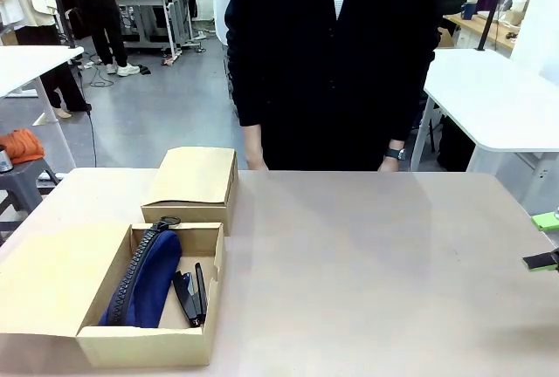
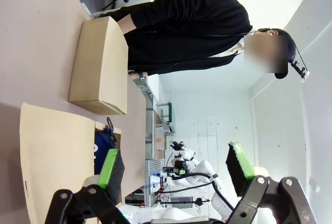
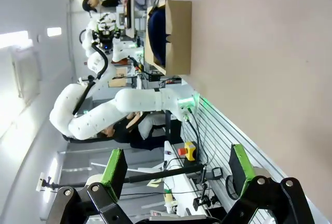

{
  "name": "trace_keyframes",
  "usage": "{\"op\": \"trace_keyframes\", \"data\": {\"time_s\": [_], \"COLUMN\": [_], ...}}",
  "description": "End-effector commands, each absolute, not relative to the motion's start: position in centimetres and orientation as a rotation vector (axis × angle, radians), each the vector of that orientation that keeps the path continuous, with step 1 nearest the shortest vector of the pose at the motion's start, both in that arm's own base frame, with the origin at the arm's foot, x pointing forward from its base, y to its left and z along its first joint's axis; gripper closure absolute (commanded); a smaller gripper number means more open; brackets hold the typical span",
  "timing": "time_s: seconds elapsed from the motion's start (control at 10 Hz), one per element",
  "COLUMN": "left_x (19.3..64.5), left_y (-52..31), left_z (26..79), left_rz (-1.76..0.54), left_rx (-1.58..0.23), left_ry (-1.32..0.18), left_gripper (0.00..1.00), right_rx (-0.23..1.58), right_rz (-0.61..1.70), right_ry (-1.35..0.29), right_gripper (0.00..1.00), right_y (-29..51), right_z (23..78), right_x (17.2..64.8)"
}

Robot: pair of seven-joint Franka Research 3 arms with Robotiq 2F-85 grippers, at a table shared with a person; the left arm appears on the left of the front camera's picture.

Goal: Place items inside the box.
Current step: Close the lid of the Mailer Box closest to the robot.

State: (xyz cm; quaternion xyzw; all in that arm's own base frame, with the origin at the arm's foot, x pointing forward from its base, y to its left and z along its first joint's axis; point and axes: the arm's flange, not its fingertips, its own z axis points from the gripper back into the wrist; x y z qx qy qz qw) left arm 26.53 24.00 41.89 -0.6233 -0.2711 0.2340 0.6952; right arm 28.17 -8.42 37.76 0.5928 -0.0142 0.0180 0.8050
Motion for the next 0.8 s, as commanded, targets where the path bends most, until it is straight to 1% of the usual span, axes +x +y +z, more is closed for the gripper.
{"op": "trace_keyframes", "data": {"time_s": [0.0,0.3,0.4,0.5,0.6,0.7], "left_x": [26.4,26.4,26.5,24.9,25.1,26.0], "left_y": [23.8,23.8,24.0,21.4,18.4,14.7], "left_z": [41.9,41.9,41.9,47.1,49.7,51.2], "left_rz": [0.509,0.509,0.522,0.219,-0.031,-0.301], "left_rx": [-1.403,-1.403,-1.391,-1.273,-1.184,-1.151], "left_ry": [-0.625,-0.625,-0.605,-0.814,-0.874,-0.86], "left_gripper": [0.0,0.0,0.0,0.0,0.0,0.0], "right_rx": [1.285,1.285,1.285,1.285,1.285,1.285], "right_rz": [0.018,0.018,0.018,0.018,0.018,0.018], "right_ry": [-0.033,-0.033,-0.033,-0.033,-0.033,-0.033], "right_gripper": [0.0,0.0,0.0,0.0,0.0,0.0], "right_y": [-8.4,-8.4,-8.4,-8.4,-8.4,-8.4], "right_z": [38.1,38.1,38.1,38.1,38.1,38.1], "right_x": [28.1,28.1,28.1,28.1,28.1,28.1]}}
